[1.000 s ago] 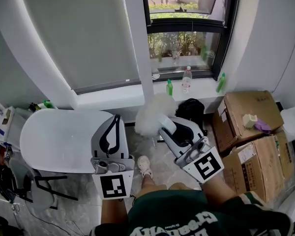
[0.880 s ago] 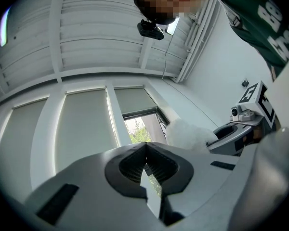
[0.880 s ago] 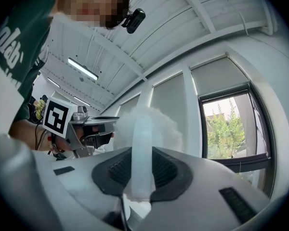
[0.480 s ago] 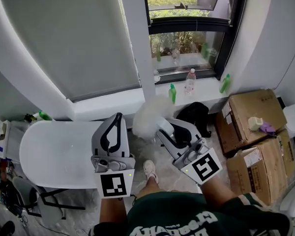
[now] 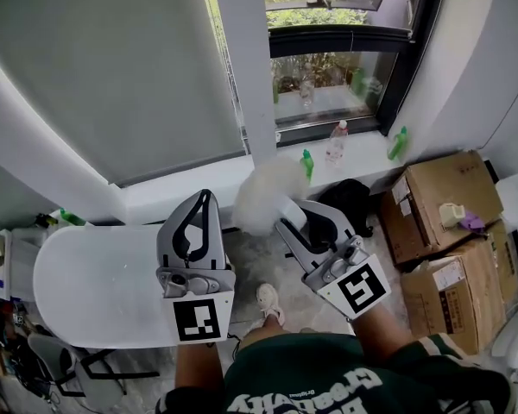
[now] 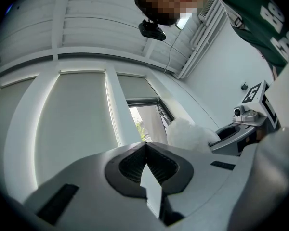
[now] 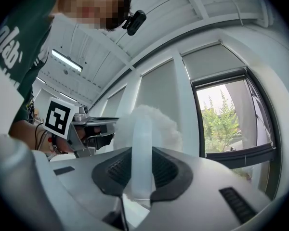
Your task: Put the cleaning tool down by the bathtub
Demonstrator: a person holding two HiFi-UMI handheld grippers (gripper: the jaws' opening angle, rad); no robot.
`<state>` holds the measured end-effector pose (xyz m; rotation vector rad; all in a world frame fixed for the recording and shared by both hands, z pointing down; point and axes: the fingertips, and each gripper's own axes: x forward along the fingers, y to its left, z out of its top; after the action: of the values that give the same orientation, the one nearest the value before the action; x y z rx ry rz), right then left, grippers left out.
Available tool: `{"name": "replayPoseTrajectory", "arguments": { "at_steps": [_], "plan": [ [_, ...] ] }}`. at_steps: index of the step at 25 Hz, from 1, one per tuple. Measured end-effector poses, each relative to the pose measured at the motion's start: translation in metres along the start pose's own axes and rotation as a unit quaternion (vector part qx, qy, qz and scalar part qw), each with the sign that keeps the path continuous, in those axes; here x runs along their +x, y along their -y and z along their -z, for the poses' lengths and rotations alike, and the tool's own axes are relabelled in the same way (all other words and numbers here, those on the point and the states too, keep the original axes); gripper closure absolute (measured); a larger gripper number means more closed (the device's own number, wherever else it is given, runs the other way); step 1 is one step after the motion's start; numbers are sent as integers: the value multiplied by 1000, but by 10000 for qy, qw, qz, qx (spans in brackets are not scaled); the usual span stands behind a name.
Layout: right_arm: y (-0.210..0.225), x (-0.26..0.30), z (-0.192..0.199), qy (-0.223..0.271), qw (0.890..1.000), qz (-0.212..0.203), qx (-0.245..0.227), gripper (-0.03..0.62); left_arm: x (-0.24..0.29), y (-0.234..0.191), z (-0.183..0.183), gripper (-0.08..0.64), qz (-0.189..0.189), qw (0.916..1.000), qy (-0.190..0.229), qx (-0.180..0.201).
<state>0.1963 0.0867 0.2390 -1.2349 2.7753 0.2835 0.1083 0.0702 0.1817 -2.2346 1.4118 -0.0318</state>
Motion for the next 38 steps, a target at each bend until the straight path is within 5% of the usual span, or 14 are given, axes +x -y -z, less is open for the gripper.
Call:
{"name": "replayPoseTrajectory", "arguments": {
  "at_steps": [38],
  "plan": [
    [51,141,26,-168,9987,435,-212,500,106,-96,89,554,289,9987,57,-428]
  ]
}}
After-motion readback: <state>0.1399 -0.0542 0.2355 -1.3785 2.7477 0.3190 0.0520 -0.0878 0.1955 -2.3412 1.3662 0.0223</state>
